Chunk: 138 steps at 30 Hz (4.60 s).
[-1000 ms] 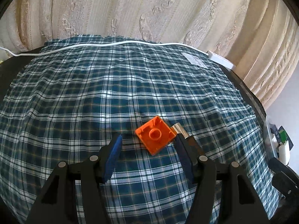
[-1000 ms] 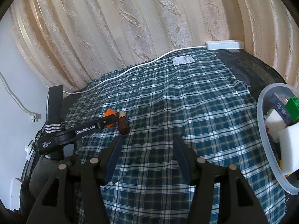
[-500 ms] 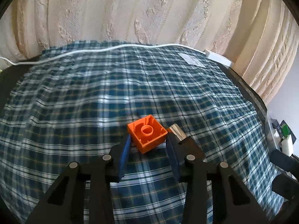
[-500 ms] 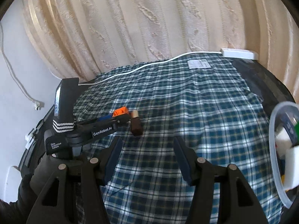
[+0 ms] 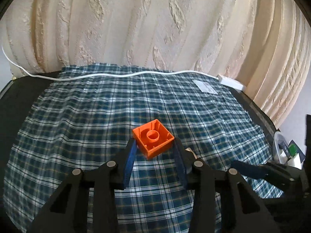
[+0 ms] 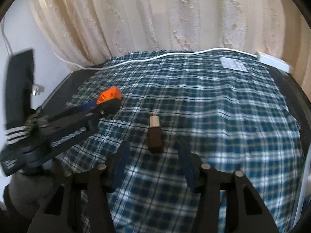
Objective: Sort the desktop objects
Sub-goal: 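Grasp the orange Lego brick with the left gripper while the right grasps the brown bottle, then carry the orange brick and brown bottle over the bowl with both grippers, then open the left gripper over the bowl while the right releases the brown bottle into it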
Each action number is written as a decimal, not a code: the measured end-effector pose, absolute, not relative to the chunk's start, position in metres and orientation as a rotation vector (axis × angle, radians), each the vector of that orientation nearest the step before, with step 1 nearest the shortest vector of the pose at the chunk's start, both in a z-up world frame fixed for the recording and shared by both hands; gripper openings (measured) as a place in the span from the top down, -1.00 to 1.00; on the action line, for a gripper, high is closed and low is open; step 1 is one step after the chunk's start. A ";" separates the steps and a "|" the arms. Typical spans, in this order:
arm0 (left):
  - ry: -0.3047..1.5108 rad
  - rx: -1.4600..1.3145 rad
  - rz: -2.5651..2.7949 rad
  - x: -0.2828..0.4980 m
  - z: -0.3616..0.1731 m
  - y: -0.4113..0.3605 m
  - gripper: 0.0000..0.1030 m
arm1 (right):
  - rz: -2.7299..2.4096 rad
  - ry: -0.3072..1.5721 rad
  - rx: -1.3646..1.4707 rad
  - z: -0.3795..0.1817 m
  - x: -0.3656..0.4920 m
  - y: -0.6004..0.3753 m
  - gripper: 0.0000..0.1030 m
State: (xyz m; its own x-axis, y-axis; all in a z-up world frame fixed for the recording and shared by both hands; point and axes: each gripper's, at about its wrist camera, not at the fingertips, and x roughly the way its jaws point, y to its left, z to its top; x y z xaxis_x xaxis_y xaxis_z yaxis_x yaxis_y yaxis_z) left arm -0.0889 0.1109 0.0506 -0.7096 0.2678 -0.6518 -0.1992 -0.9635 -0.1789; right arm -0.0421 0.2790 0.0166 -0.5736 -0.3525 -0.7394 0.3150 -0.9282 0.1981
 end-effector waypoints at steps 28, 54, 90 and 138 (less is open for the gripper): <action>-0.101 -1.043 2.700 -0.084 0.048 0.117 0.19 | -2.561 -0.027 1.174 0.010 -0.047 0.277 0.56; 0.140 -0.964 2.566 -0.047 0.050 0.196 0.19 | -2.753 -0.305 1.089 0.040 0.031 0.383 0.56; 0.285 -0.896 2.302 0.010 0.062 0.339 0.19 | -3.108 -0.709 0.945 0.060 0.131 0.571 0.56; 0.258 -0.852 1.872 0.005 0.075 0.481 0.19 | -3.184 -0.772 0.918 0.044 0.165 0.588 0.13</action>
